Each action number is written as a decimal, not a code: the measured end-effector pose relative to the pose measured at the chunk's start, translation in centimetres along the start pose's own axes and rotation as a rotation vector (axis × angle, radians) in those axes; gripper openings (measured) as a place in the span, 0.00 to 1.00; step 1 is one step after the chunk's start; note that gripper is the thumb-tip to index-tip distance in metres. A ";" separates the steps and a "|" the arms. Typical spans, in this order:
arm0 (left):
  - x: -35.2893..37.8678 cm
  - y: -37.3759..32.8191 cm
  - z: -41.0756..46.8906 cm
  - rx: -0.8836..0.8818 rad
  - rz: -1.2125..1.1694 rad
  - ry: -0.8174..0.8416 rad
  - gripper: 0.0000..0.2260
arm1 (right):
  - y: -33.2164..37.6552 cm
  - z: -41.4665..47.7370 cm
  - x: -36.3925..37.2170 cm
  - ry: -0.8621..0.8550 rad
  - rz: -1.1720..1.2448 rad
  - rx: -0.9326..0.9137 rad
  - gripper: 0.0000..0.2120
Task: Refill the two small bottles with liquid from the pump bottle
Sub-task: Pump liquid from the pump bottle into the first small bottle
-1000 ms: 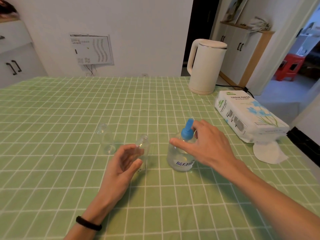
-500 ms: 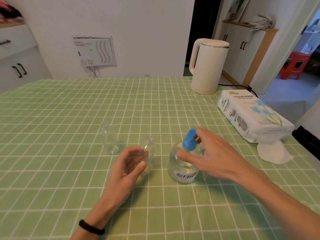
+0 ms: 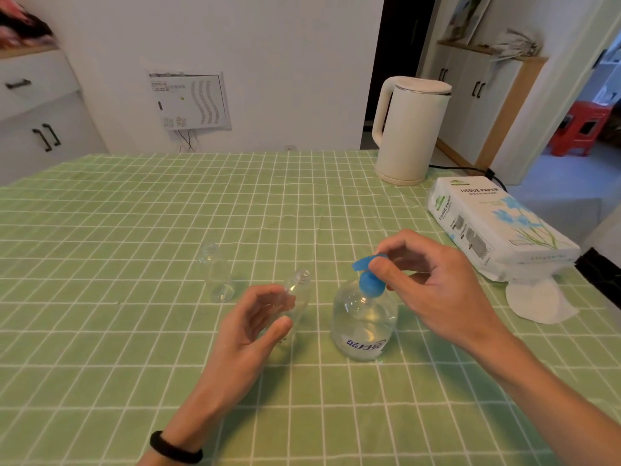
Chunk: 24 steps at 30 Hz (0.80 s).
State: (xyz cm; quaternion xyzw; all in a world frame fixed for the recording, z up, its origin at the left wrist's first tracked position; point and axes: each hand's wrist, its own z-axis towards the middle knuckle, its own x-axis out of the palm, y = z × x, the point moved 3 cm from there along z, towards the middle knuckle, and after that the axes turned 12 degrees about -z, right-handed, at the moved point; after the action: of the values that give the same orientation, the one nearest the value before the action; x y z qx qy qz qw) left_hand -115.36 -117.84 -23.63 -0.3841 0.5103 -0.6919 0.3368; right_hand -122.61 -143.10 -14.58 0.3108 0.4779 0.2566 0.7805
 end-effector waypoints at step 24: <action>1.5 -3.6 1.5 0.178 0.273 0.013 0.17 | 2.7 7.1 3.3 0.166 -0.076 0.277 0.23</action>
State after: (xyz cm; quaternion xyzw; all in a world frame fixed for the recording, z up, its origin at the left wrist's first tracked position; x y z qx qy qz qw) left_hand -115.03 -118.94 -19.60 -0.2752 0.4965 -0.6847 0.4571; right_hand -115.11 -140.67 -12.12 0.3749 0.5831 0.1832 0.6970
